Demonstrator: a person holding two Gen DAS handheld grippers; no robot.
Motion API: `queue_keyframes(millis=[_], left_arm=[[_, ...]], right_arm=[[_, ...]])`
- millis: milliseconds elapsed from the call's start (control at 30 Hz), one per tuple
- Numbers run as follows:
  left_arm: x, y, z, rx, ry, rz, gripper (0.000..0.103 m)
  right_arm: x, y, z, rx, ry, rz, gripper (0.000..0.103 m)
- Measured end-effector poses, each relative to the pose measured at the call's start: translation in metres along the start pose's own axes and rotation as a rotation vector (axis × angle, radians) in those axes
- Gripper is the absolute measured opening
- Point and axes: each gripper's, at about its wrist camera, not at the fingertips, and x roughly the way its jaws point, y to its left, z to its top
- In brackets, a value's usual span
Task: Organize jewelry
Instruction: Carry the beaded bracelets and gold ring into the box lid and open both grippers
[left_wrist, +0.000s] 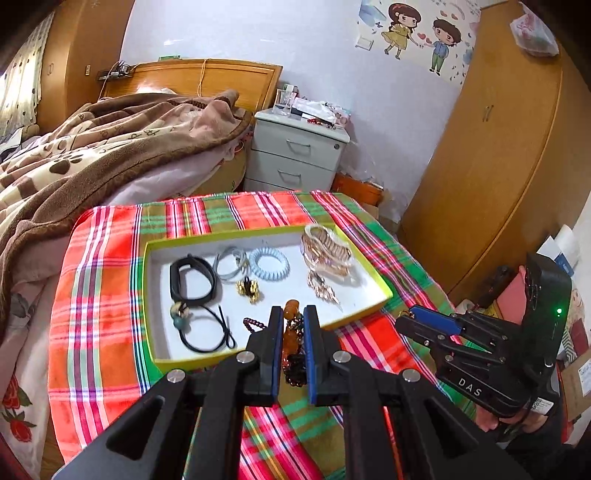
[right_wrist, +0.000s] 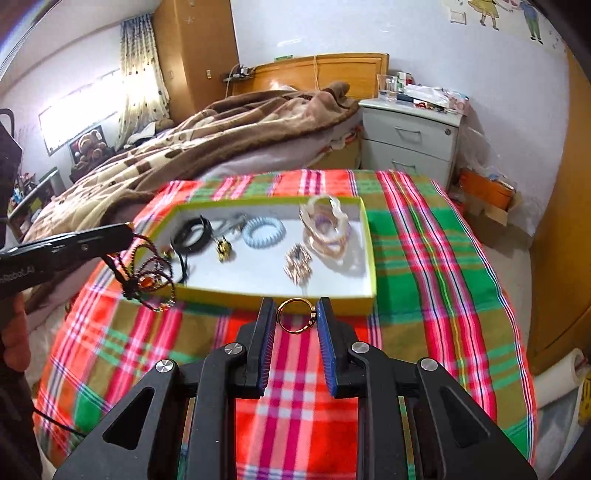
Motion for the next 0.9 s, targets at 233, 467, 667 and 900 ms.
queue_keyframes(millis=[233, 467, 667, 900], left_arm=[[0.01, 0.005, 0.021, -0.003, -0.011, -0.013, 0.011], [0.033, 0.017, 0.035, -0.026, 0.003, -0.003, 0.011], [0.055, 0.03, 0.034, -0.046, 0.039, 0.014, 0.011], [0.076, 0.038, 0.029, -0.049, 0.086, 0.018, 0.011]], right_arm=[[0.014, 0.011, 0.021, -0.019, -0.01, 0.018, 0.023], [0.045, 0.017, 0.035, -0.043, 0.013, 0.028, 0.023], [0.072, 0.018, 0.039, -0.061, 0.053, 0.042, 0.023], [0.094, 0.019, 0.038, -0.088, 0.095, 0.059, 0.023]])
